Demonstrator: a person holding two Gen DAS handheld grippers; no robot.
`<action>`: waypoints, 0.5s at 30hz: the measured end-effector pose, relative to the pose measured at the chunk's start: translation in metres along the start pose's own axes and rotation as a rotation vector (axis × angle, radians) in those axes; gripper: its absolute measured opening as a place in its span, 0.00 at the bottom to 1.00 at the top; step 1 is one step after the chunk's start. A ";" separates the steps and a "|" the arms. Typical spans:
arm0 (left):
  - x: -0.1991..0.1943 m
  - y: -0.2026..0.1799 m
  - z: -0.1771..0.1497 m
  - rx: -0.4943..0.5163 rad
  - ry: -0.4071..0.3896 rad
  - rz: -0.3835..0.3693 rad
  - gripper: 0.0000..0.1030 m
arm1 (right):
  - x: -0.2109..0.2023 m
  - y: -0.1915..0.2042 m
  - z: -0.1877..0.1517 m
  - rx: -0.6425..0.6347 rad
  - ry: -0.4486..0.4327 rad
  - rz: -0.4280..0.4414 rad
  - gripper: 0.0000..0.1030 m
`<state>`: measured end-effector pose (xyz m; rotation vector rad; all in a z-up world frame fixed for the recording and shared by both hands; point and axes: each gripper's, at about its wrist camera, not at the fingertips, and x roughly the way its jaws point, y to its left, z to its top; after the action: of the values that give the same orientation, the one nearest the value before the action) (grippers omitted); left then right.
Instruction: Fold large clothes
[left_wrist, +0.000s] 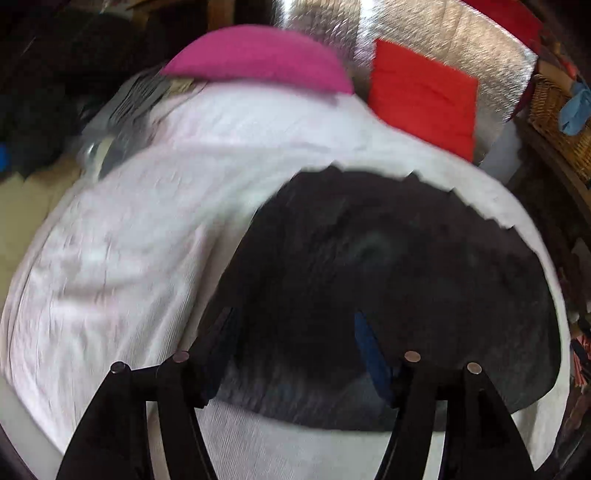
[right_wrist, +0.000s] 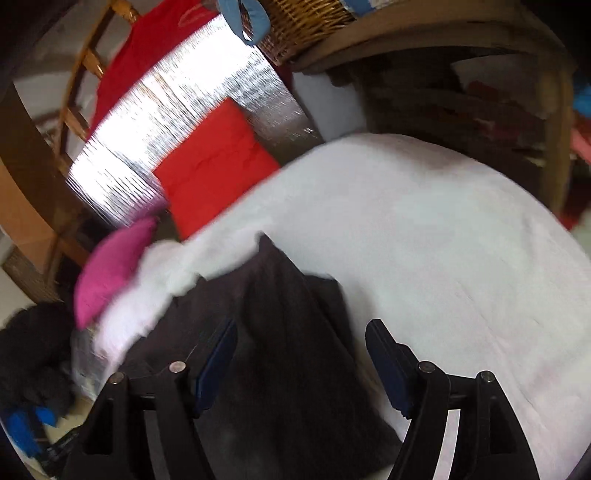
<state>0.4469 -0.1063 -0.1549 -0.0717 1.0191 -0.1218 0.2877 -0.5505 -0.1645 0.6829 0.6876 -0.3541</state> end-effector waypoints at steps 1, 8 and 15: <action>0.003 0.007 -0.004 -0.014 -0.001 0.018 0.64 | -0.001 -0.003 -0.006 -0.011 0.016 -0.021 0.73; 0.043 0.039 -0.003 -0.113 0.038 0.004 0.66 | 0.029 -0.041 -0.028 -0.006 0.115 0.017 0.61; 0.046 0.032 0.000 -0.039 0.018 0.053 0.67 | 0.001 -0.001 -0.033 -0.187 0.067 -0.045 0.20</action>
<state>0.4728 -0.0806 -0.1980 -0.0790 1.0403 -0.0540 0.2728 -0.5285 -0.1846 0.5040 0.7900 -0.3049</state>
